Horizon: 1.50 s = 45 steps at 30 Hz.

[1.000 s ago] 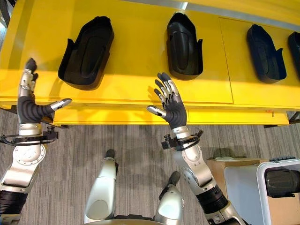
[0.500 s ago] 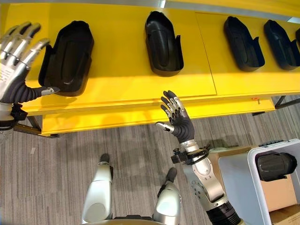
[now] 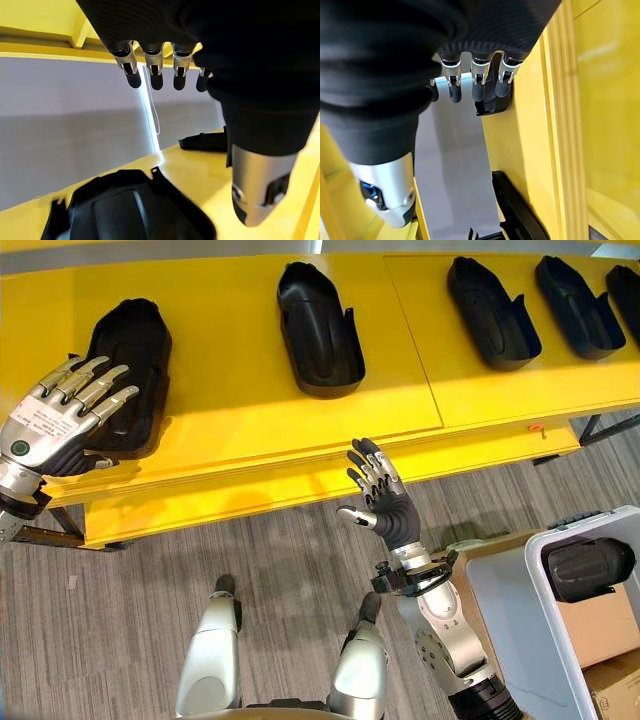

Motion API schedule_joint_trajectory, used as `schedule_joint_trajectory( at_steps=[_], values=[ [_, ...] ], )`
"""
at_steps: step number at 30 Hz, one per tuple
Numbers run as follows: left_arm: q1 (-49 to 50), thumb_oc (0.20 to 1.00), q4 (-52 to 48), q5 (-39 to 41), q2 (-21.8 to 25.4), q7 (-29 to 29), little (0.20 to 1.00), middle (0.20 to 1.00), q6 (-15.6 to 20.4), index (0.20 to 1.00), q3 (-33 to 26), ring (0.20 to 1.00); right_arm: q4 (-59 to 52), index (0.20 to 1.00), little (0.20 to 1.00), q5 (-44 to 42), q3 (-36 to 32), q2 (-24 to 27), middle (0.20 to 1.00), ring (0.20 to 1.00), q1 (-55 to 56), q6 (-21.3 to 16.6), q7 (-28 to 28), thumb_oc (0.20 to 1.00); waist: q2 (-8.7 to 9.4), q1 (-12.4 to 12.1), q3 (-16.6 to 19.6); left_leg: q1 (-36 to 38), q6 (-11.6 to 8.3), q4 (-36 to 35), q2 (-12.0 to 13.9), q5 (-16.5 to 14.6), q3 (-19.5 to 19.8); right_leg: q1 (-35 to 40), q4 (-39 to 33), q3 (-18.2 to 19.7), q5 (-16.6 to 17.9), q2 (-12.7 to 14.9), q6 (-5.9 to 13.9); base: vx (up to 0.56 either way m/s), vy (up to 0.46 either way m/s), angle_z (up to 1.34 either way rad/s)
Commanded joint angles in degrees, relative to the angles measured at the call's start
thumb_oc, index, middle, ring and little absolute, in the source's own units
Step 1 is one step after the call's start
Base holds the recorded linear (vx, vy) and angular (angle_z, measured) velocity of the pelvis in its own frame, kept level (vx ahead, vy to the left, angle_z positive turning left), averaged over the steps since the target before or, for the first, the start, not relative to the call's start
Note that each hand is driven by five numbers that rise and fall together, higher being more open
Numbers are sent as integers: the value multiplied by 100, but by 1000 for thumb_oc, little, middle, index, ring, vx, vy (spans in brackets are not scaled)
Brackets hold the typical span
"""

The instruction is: Move parts from the plastic box to the shelf.

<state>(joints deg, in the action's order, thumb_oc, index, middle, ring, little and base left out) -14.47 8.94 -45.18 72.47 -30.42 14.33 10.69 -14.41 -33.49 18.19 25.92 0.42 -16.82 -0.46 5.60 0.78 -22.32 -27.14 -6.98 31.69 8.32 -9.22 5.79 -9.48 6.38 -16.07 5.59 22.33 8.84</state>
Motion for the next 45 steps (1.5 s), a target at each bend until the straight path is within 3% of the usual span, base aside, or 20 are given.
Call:
schedule_joint_trajectory(
  at_steps=[1, 5, 15, 33, 45],
  values=[
    [-63, 1000, 241, -47, -116, 19, 1000, 1000, -158, 1000, -287, 1000, -336, 1000, 1000, 104, -378, 179, 1000, 1000, -65, -440, -12, 1000, -109, -39, 44, 768, 178, -1057, -29, 368, -500, -36, 992, 96, -572, 176, 161, 0, 0, 0],
    [20, 1000, 499, -9, -178, 10, 1000, 1000, -237, 1000, -428, 1000, -319, 1000, 1000, 107, -364, 155, 1000, 1000, -90, -416, -10, 1000, -117, -20, 18, 745, 177, -1029, -33, 368, -508, -52, 997, 132, -565, 177, 152, 0, 0, 0],
    [-516, 1000, 918, 81, -180, 120, 1000, 1000, -411, 1000, -127, 1000, -316, 1000, 1000, 48, -261, 136, 1000, 1000, -111, -353, 29, 1000, -123, 33, -67, 663, 183, -945, -24, 358, -540, -174, 1067, 204, -571, 194, 148, 0, 2, -1],
    [-1942, 1000, 1977, 14, -476, 291, 1000, 1000, -625, 1000, 1260, 1000, -362, 1000, 1000, -6, -269, 227, 1000, 1000, -6, -367, 29, 1000, -89, 236, -225, 373, 195, -704, 3, 330, -609, -479, 1187, 377, -590, 174, 128, -3, 4, -2],
    [-2379, 1000, 3054, 205, -875, 492, 1000, 1000, -929, 1000, 1533, 1000, -374, 1000, 1000, -80, -281, 236, 1000, 1000, 51, -336, 38, 1000, -6, 319, -329, 173, 202, -600, 50, 332, -646, -712, 1225, 480, -570, 138, 123, -1, 0, -3]
  ],
)
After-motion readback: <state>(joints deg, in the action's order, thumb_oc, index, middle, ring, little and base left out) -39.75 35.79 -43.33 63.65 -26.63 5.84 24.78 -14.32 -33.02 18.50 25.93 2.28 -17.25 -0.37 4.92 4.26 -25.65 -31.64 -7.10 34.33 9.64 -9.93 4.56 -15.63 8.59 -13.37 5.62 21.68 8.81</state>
